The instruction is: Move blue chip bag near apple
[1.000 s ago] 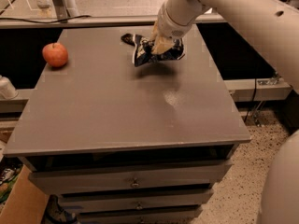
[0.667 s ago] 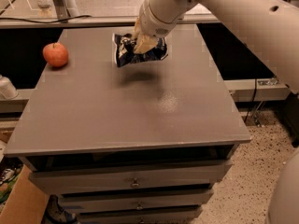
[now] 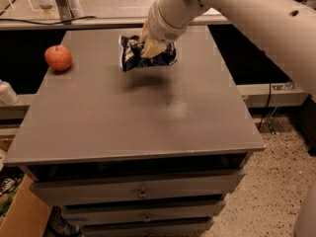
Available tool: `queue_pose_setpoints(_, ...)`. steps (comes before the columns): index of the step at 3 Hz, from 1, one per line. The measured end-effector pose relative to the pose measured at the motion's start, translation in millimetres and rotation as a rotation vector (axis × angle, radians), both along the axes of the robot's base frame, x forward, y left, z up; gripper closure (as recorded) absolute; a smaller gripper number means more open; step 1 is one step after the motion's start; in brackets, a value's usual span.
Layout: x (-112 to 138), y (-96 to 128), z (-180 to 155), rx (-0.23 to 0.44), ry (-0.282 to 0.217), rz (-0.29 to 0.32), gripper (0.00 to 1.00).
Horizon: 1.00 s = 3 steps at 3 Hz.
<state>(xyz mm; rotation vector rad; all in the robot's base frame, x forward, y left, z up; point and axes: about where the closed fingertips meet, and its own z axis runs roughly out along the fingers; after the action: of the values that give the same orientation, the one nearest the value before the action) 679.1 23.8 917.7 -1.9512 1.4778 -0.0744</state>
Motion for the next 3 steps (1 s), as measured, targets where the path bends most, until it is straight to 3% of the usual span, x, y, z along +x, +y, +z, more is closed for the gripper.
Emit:
queue_pose_setpoints(2, 36.4, 49.6, 5.0, 0.165, -0.072, 0.002, 1.00)
queue_pose_setpoints(3, 51.7, 81.7, 1.7, 0.218, -0.076, 0.035, 1.00)
